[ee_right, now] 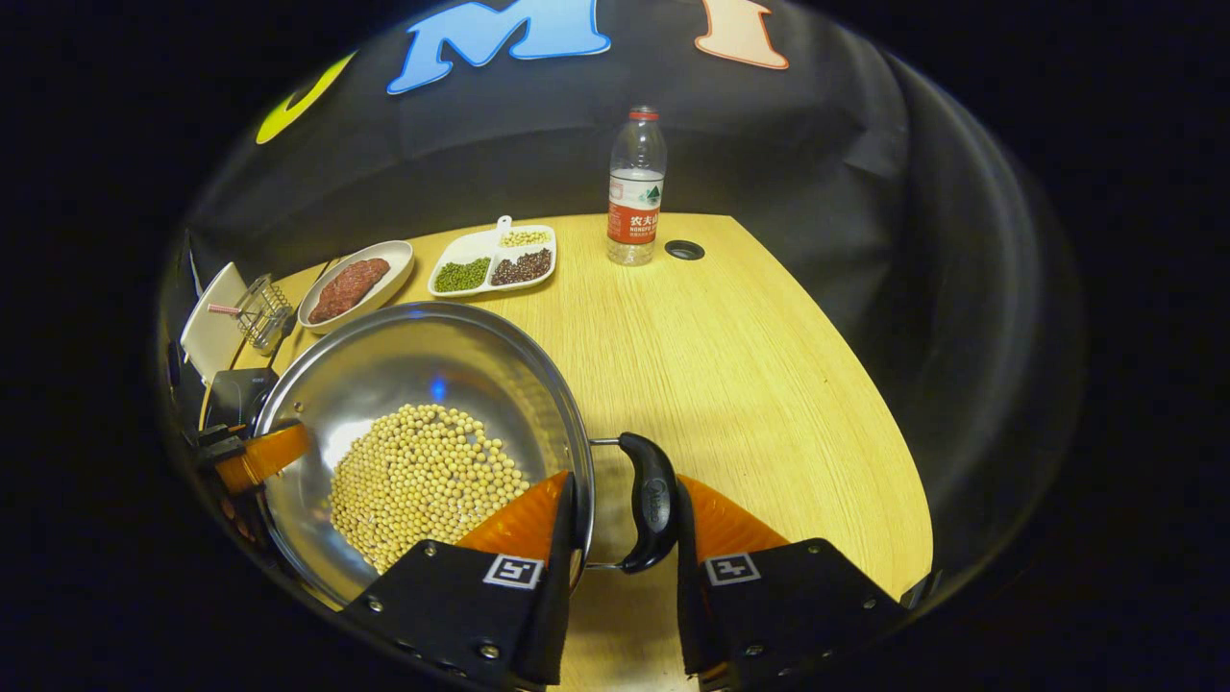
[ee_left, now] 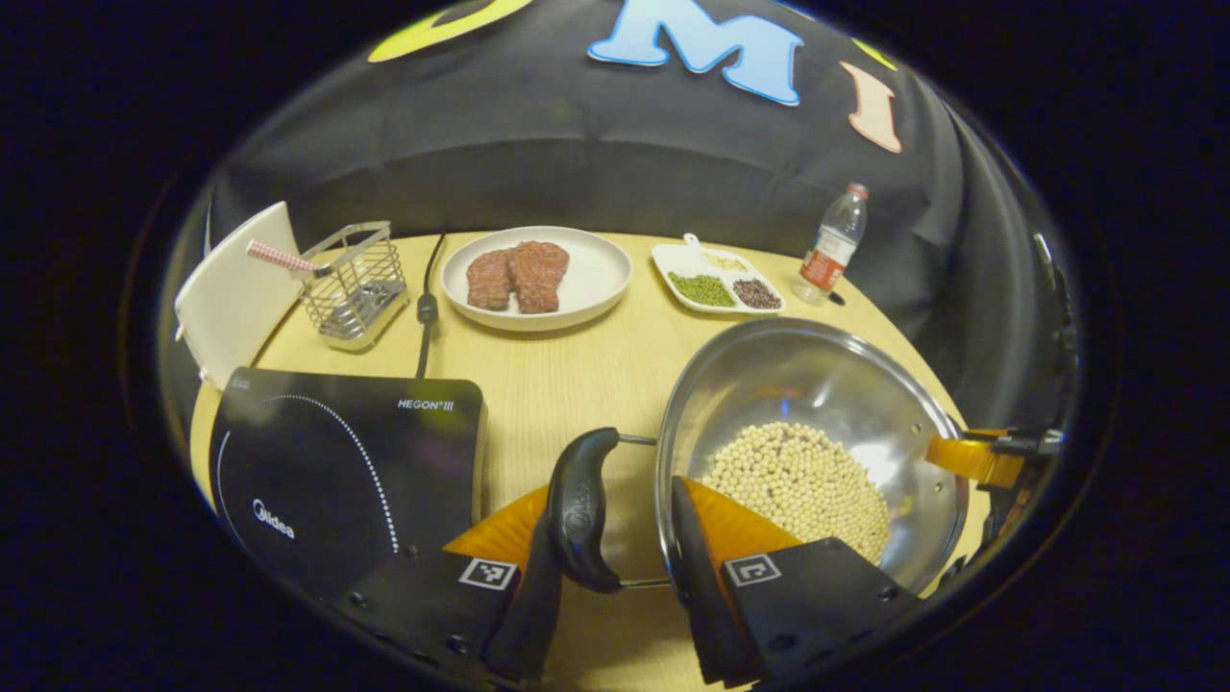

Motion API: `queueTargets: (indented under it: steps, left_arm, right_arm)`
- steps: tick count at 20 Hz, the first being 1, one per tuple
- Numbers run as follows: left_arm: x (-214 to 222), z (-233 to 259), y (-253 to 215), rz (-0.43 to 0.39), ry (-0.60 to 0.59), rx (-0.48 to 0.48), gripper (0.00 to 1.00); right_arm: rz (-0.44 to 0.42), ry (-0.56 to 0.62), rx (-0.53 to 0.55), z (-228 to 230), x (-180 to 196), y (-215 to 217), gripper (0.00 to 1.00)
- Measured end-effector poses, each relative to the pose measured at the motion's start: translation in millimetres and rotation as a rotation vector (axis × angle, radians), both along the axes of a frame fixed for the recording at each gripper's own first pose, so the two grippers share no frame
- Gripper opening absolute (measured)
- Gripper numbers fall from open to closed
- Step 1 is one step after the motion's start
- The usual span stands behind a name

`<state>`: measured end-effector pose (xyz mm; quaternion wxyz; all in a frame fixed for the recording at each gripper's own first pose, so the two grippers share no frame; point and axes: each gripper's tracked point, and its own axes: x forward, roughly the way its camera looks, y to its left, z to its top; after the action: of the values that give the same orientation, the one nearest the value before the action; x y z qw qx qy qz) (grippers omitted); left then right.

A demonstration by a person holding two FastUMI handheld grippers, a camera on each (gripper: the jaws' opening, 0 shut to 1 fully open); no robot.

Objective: First push the handle of the pot to place it horizontally, then grasp the pot with both hands and set it on the induction cooktop.

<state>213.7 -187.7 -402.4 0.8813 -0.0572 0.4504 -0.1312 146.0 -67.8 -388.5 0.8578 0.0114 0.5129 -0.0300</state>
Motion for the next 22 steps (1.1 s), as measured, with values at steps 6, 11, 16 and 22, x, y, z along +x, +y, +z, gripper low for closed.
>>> queueTargets:
  steps: [6,11,16,22]
  left_arm:
    - [-4,3,2,0.051,0.003,-0.010,0.58]
    - [-4,14,10,0.073,-0.055,0.008,0.65]
    - [-14,25,16,0.141,-0.085,0.036,0.61]
    - [-23,37,29,0.207,-0.095,0.065,0.58]
  right_arm:
    - [0.030,-0.015,-0.003,10,-2,0,0.47]
    - [0.040,-0.052,0.025,38,-9,1,0.46]
    - [0.099,-0.088,0.053,67,-27,19,0.46]
    - [0.176,-0.110,0.072,89,-44,53,0.46]
